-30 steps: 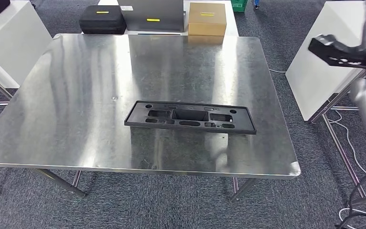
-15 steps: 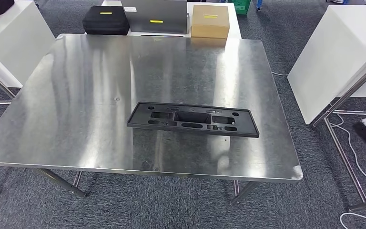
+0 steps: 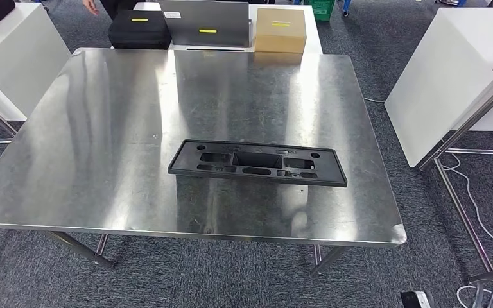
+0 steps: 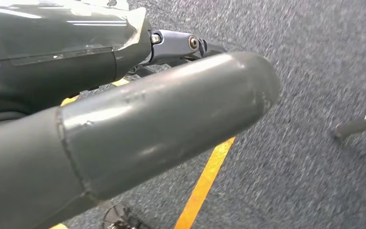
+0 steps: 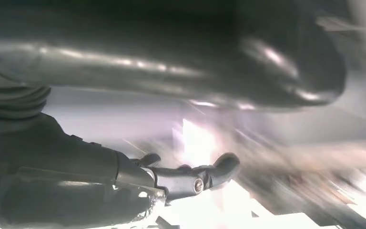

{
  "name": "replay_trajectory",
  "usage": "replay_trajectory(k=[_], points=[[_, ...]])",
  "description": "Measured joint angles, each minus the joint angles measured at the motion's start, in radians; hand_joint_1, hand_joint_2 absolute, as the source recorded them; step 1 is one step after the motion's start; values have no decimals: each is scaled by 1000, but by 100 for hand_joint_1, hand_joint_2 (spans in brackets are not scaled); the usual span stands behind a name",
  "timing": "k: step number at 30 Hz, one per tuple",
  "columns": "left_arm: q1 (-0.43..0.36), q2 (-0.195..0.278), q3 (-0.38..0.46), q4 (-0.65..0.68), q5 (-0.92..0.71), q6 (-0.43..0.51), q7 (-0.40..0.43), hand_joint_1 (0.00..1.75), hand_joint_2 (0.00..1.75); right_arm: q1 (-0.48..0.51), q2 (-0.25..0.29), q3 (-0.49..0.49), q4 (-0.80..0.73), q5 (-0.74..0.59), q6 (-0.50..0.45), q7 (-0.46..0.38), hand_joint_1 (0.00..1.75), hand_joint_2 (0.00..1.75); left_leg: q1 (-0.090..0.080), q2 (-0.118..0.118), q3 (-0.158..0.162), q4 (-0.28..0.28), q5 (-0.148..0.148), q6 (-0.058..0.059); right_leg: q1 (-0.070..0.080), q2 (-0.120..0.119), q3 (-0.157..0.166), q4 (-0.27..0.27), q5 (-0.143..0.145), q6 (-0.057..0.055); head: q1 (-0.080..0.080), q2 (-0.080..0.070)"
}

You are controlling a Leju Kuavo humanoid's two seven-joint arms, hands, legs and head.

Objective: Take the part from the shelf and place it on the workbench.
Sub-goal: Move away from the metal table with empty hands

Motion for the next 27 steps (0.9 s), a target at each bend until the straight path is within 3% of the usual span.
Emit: replay_trajectory(k=[4,7,10,18,27], points=[[2,20,-15,0,-31,-46,33,0,0,-5,-54,-171,355,-26,15,232,0,0,-3,1,5,0,-3,3,-2,1,12,0,-2,3,0,0],[2,36,-28,0,-55,-66,55,0,0,2,-77,-198,520,20,67,390,0,0,-4,4,7,0,-4,3,-3,5,16,0,-2,3,0,0],[2,48,-47,0,-86,-75,84,0,0,0,-83,-216,617,22,138,489,0,0,-4,5,8,0,-4,2,-3,5,16,0,-3,3,0,0],[4,75,-88,0,-135,-91,133,0,0,-3,-75,-226,719,26,203,508,0,0,-4,5,9,0,-6,1,-3,6,17,0,-3,3,0,0],[5,90,-116,0,-161,-127,127,0,0,-7,-74,-230,746,11,220,501,0,0,-4,5,10,0,-6,2,-4,6,17,0,-3,3,0,0]])
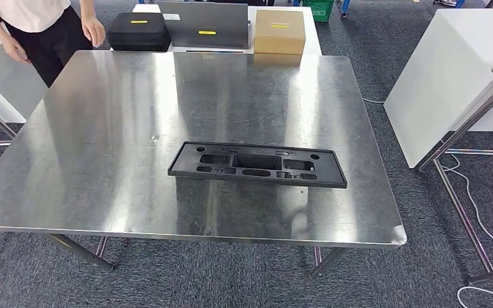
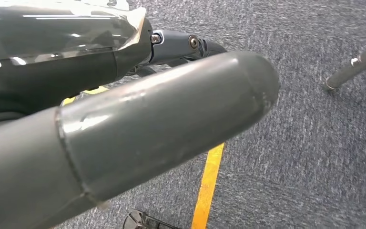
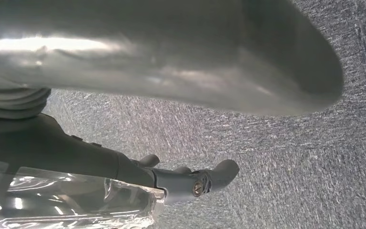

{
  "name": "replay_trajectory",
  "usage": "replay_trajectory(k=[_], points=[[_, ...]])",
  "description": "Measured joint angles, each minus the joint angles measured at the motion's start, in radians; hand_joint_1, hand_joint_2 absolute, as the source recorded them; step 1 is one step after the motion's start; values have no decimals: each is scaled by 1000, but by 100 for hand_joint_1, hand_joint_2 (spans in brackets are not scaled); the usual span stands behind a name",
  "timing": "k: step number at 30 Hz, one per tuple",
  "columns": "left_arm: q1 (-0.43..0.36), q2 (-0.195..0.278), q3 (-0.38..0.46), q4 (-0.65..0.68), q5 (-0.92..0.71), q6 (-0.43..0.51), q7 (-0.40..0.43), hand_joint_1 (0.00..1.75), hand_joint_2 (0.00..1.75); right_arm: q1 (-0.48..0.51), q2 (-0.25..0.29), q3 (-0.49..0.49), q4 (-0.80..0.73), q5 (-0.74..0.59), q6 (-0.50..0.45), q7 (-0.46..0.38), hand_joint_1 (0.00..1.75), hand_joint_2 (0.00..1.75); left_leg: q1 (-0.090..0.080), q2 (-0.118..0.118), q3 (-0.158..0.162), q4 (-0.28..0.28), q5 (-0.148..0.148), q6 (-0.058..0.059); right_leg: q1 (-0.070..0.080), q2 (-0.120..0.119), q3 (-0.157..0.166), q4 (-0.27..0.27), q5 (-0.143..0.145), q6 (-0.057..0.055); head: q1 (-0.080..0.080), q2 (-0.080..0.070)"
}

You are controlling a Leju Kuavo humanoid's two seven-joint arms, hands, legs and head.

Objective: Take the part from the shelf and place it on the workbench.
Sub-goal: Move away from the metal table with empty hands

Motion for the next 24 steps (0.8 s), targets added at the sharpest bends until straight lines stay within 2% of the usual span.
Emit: replay_trajectory(k=[10,24], points=[[0,5,-17,0,-16,-7,-10,0,0,0,2,-8,9,-3,0,38,0,0,-1,0,0,0,0,0,0,0,0,0,0,0,0,0],[0,10,-25,0,-23,-11,-12,0,0,0,3,-9,12,-4,0,40,0,0,-2,0,0,1,-1,1,-1,0,1,0,0,0,0,0]])
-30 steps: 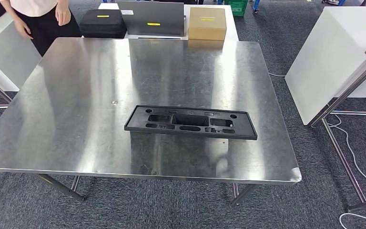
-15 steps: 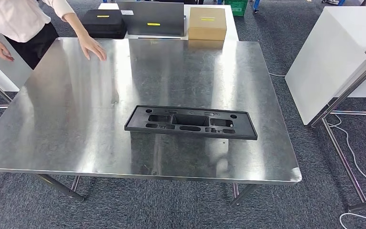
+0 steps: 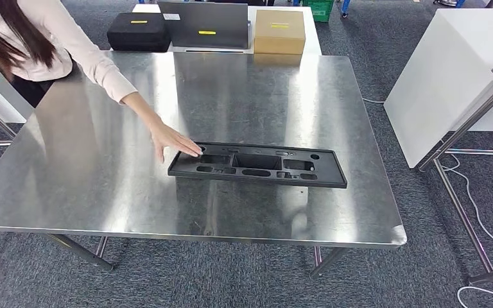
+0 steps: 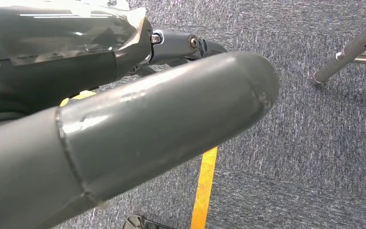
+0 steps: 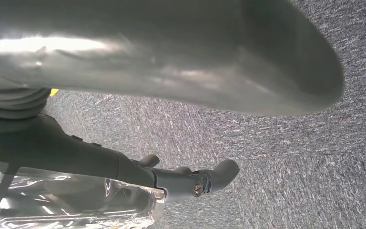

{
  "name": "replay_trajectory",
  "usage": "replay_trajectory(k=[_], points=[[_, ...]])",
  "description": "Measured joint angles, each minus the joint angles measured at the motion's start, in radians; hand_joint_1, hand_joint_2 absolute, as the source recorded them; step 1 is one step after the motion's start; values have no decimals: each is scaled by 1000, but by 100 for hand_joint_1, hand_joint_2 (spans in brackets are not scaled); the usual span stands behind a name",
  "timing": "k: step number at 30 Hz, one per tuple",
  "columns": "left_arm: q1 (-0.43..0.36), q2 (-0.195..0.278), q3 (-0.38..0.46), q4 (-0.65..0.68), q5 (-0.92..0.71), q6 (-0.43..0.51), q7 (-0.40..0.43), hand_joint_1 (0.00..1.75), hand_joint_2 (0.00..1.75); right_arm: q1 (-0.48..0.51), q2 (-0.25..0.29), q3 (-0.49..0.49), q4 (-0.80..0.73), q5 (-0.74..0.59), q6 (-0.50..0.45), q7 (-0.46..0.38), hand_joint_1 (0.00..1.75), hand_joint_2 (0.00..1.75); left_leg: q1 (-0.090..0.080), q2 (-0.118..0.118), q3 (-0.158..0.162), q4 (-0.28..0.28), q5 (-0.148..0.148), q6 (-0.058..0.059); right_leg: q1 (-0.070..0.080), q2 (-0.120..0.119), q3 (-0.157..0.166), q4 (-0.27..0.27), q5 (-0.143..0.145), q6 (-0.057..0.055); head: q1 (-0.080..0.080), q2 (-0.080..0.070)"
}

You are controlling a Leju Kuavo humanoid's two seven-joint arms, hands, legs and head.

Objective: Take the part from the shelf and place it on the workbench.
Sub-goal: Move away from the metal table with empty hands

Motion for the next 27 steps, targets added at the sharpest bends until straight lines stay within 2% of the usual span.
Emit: replay_trajectory(k=[7,10,12,14,16,17,18,19,20,21,22,23,24,25,27], points=[[0,2,0,0,-1,-2,0,0,0,0,2,0,1,0,2,0,0,0,-5,0,0,3,-4,7,-7,0,2,0,-1,4,0,0],[0,3,0,0,-1,-2,-1,0,0,0,3,0,2,1,5,0,0,0,-8,0,0,7,-6,15,-10,0,5,-1,-1,10,0,0],[0,2,0,0,-1,-3,-1,0,0,0,2,0,2,2,6,0,0,0,-6,1,4,-1,1,24,-10,0,6,1,-4,16,0,0],[0,0,0,0,-1,-5,-2,0,0,-1,0,0,2,4,7,0,0,0,0,4,8,-13,12,33,-8,0,-13,47,-38,13,1,0],[0,-2,0,0,-1,-7,-3,0,0,0,-1,0,2,5,8,0,0,0,3,6,6,-16,16,38,-10,1,-59,161,-104,3,3,0],[0,-2,0,0,-1,-8,-3,0,0,0,-2,0,3,5,9,0,0,0,3,6,3,-16,17,38,-11,1,-83,221,-131,2,4,0],[0,-2,0,0,-1,-8,-3,0,0,1,-3,0,3,6,9,0,0,0,3,6,1,-16,19,37,-12,1,-94,260,-144,5,4,0],[1,-3,0,1,-1,-8,-3,0,0,1,-4,0,3,7,10,0,0,0,4,6,-2,-15,21,35,-14,1,-87,263,-142,13,4,0],[1,-5,0,1,-1,-9,-3,0,0,0,-6,0,3,8,11,0,0,0,6,5,-5,-15,24,32,-15,1,-61,228,-127,23,4,0],[2,-6,0,1,-1,-9,-2,0,0,-1,-8,1,3,9,12,0,0,0,7,5,-7,-14,26,27,-18,1,-19,162,-105,33,4,0],[2,-7,0,1,-1,-8,-2,0,0,-3,-10,1,3,9,13,0,0,0,8,5,-10,-12,29,22,-20,1,26,90,-85,39,5,0],[2,-8,0,1,-1,-8,-2,0,0,-4,-11,2,3,10,13,1,0,0,7,5,-12,-9,31,16,-19,3,58,39,-67,40,5,0],[1,-8,0,1,-1,-8,-2,0,0,-6,-12,2,3,11,14,1,0,0,6,5,-14,-5,33,9,-18,5,74,6,-58,36,5,0],[1,-8,0,1,-1,-7,-2,0,0,-6,-12,3,3,12,14,1,0,0,5,4,-15,-2,35,3,-16,7,75,-2,-53,28,3,0],[1,-8,0,2,-1,-7,-3,0,0,-7,-12,3,3,14,14,1,0,0,7,3,-20,7,32,-8,-21,7,63,-5,-49,13,2,0]])
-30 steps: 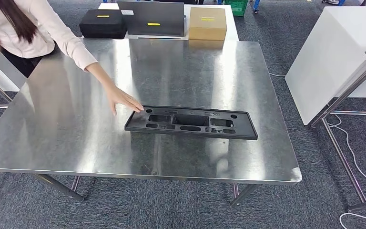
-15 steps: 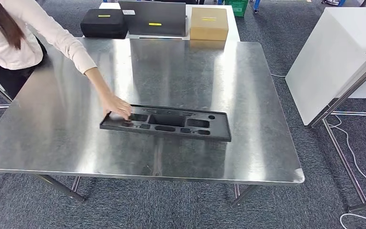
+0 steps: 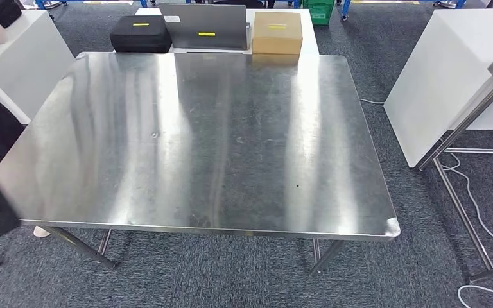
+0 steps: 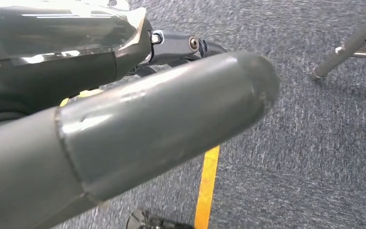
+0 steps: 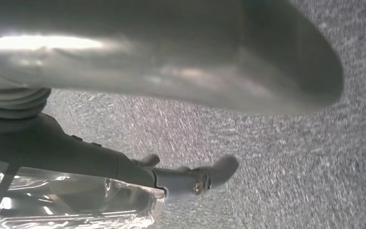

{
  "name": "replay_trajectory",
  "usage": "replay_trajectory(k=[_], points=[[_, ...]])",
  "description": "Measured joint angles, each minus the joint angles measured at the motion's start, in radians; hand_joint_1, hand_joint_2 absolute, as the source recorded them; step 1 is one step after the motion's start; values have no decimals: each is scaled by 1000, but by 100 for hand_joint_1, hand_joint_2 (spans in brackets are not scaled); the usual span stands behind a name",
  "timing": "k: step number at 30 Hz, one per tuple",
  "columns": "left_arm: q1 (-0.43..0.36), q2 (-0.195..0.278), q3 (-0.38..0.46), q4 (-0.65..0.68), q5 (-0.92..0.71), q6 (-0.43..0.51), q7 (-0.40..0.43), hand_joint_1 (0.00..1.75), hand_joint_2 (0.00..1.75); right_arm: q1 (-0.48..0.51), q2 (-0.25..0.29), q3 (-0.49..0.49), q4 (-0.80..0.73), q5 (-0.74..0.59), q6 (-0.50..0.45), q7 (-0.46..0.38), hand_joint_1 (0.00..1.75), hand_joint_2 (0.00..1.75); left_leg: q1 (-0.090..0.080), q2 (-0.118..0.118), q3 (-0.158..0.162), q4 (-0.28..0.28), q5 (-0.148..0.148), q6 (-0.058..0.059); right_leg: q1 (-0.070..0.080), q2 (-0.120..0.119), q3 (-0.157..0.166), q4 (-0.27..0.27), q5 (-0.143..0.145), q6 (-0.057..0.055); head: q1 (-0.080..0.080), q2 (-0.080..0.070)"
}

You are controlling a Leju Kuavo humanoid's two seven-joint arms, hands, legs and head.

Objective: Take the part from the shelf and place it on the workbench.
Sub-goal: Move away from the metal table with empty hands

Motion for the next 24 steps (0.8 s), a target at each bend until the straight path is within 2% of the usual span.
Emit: replay_trajectory(k=[1,2,4,5,6,7,8,9,11,12,13,15,16,17,19,20,21,22,23,24], points=[[1,0,0,0,0,0,0,0,0,0,0,0,0,1,0,0,0,0,2,1,-6,13,-17,-6,-4,-2,-4,0,5,-9,-1,0],[2,0,0,0,0,0,0,0,0,-1,0,0,0,1,0,0,0,0,5,3,-16,43,-52,-12,-7,-4,-9,-1,10,-17,-1,0],[3,0,0,1,0,0,0,0,0,0,-1,1,0,2,0,0,0,0,8,7,-48,153,-150,-23,-6,-9,-22,-1,23,-31,-4,0],[3,0,0,1,0,0,0,0,0,1,-1,1,0,2,0,0,0,0,9,8,-64,218,-192,-26,-4,-11,-28,0,28,-34,-4,0],[3,0,0,1,1,0,0,0,0,2,-1,1,0,2,0,0,0,0,10,9,-72,268,-214,-28,-3,-13,-33,0,34,-34,-5,0],[3,0,0,1,1,0,0,0,0,2,-1,1,0,2,0,2,0,0,11,9,-66,290,-217,-28,-3,-15,-38,1,39,-33,-5,0],[3,-1,0,1,1,0,0,0,0,3,-1,1,0,3,0,3,0,0,11,9,-45,276,-203,-27,-3,-15,-42,2,43,-30,-5,0],[3,-1,0,1,1,0,0,0,0,3,-1,1,0,3,0,5,0,0,11,9,-6,227,-176,-24,-3,-16,-44,2,46,-28,-5,0],[3,0,0,1,2,0,-1,0,0,2,-1,3,0,4,0,8,0,0,10,9,87,86,-126,-17,0,-16,-46,4,49,-22,-5,0],[2,0,0,1,2,0,-1,0,0,1,-1,4,0,5,0,9,0,0,9,9,118,33,-112,-14,2,-16,-48,5,52,-17,-4,0],[2,-1,0,1,2,0,-1,0,0,1,-1,6,0,5,0,10,0,0,7,8,133,4,-108,-11,5,-16,-51,7,56,-11,-4,0],[2,-2,0,1,1,0,-2,0,0,0,-1,8,0,4,0,10,0,0,4,8,131,-11,-107,-5,8,-16,-59,9,64,3,-3,0],[2,-3,0,1,1,0,-2,0,0,0,-3,8,0,3,0,10,0,0,4,10,127,-16,-104,2,9,-15,-67,16,58,8,-3,0],[1,-4,0,1,1,0,-2,0,0,0,-3,9,1,2,0,10,0,0,5,11,121,-21,-99,11,10,-14,-80,38,41,8,-2,0],[1,-5,0,1,1,0,-4,0,0,0,-5,10,1,0,0,10,0,0,4,14,105,-26,-85,30,10,-11,-123,137,-26,-1,1,0],[1,-5,1,1,1,-1,-4,0,0,1,-5,10,1,-2,0,10,0,0,1,14,95,-25,-78,37,10,-11,-146,205,-62,-5,2,0],[1,-5,1,1,0,-2,-4,0,0,1,-6,10,1,-3,0,10,0,0,-3,14,86,-25,-72,40,10,-10,-163,263,-86,-6,2,0],[1,-6,1,1,0,-2,-4,0,0,2,-7,10,1,-5,0,10,0,0,-6,15,77,-25,-64,43,11,-10,-166,296,-92,-3,2,0],[1,-6,1,1,-1,-3,-4,0,0,2,-8,10,1,-6,0,10,0,0,-10,15,68,-25,-57,44,11,-10,-152,292,-81,3,3,0],[1,-7,0,1,-1,-3,-4,0,0,2,-9,10,1,-7,0,10,0,0,-13,14,61,-24,-51,43,13,-10,-117,248,-57,9,2,0]])
